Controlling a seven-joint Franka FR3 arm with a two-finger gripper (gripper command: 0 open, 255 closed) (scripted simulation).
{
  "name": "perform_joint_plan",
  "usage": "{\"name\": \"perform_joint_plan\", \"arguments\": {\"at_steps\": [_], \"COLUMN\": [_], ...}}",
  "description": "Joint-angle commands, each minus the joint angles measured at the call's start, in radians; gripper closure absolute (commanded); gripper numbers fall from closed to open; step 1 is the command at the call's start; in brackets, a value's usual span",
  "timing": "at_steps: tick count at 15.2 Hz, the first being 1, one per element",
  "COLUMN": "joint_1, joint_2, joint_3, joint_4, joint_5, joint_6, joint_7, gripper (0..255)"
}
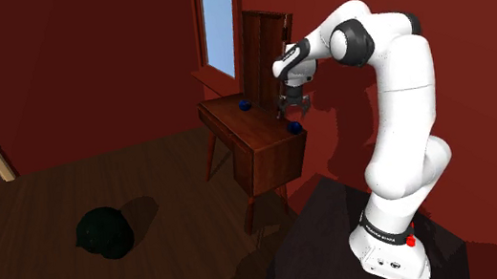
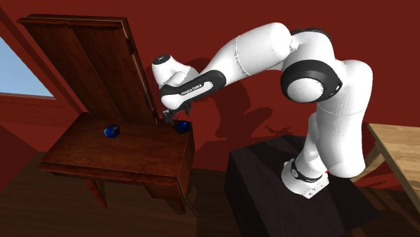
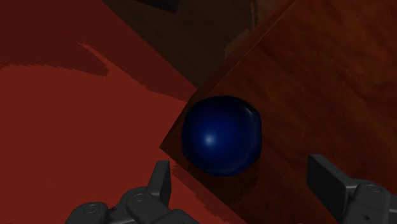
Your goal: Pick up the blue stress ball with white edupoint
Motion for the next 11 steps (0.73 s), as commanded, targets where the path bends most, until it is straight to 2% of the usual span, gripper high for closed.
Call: {"name": "perform_joint_plan", "arguments": {"at_steps": [1, 10, 11], "joint_1": [-0.011, -0.017, -0.017], "joint_2": [0.031, 0.080, 0.080], "joint_3": [-0.006, 0.003, 0.003], "joint_4": [0.012, -0.011, -0.010], "joint_5": [0.009, 0.025, 0.025], "joint_6": [0.019, 0.089, 0.088], "joint_7": [0.012, 0.006, 0.006], "gripper": [0, 0, 255]}}
